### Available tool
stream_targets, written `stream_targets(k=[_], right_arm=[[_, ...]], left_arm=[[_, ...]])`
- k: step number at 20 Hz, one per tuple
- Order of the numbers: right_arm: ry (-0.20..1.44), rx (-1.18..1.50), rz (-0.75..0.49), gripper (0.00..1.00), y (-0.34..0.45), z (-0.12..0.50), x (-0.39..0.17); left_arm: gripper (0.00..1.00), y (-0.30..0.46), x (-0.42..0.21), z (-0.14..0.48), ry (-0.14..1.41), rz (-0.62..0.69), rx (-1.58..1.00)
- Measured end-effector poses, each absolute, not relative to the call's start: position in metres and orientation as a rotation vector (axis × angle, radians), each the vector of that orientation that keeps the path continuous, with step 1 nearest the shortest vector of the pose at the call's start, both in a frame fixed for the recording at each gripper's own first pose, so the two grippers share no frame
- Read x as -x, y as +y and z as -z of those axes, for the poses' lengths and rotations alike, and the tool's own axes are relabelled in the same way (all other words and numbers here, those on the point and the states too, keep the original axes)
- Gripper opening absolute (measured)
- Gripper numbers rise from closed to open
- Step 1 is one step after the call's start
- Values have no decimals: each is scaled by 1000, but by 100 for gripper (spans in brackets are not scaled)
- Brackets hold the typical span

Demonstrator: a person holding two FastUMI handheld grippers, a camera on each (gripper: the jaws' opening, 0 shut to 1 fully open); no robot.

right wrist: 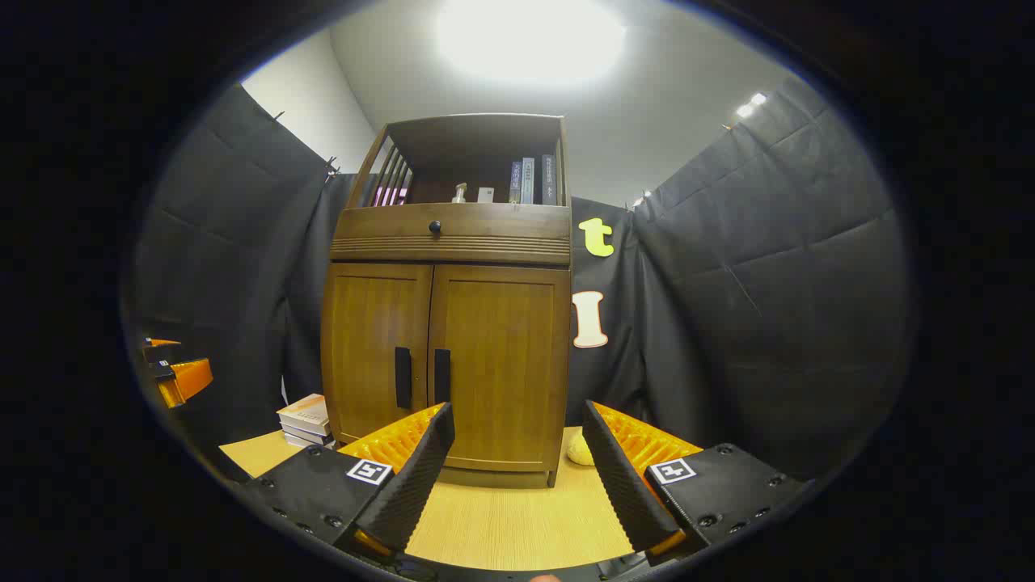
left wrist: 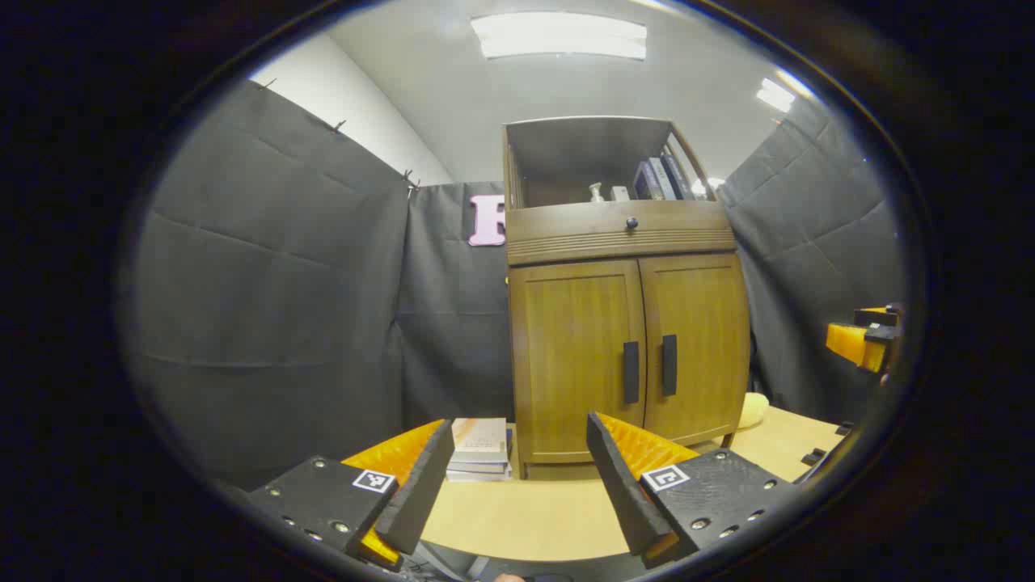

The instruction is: Open the right door of the double-door shoe cabinet with the right hand, and open the left door with the left hand.

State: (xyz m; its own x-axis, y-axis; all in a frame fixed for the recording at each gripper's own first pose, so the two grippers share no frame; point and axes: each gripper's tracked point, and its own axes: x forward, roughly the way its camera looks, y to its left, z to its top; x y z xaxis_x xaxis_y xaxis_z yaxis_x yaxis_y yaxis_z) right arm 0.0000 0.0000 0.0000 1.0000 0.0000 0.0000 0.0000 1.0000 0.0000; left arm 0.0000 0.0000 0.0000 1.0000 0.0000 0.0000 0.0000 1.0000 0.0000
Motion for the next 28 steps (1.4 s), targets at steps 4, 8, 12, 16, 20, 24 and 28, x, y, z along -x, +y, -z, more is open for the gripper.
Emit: stream_targets(k=[4, 8, 12, 16, 20, 24, 28], right_arm=[[10, -18, -1, 100, 2, 1, -5], [13, -18, -7, 100, 8, -1, -8], [8, -24, -3, 96, 6, -1, -8], [-3, -26, 5, 96, 2, -6, -9], [-4, -38, 4, 96, 2, -7, -13], [-30, -51, -10, 100, 7, -14, -21], [-28, -46, -35, 96, 19, -14, -45]], left_arm=[[96, 1, -2, -1, -7, 6, -3], [96, 2, -4, 0, -5, 5, -5], [96, 2, -6, 1, -6, 9, -1], [96, 1, -11, -4, -20, 24, 4], [96, -2, -14, -7, -32, 36, -1], [96, -2, -14, -8, -37, 43, -4], [96, 0, -19, -11, -45, 29, -12]])
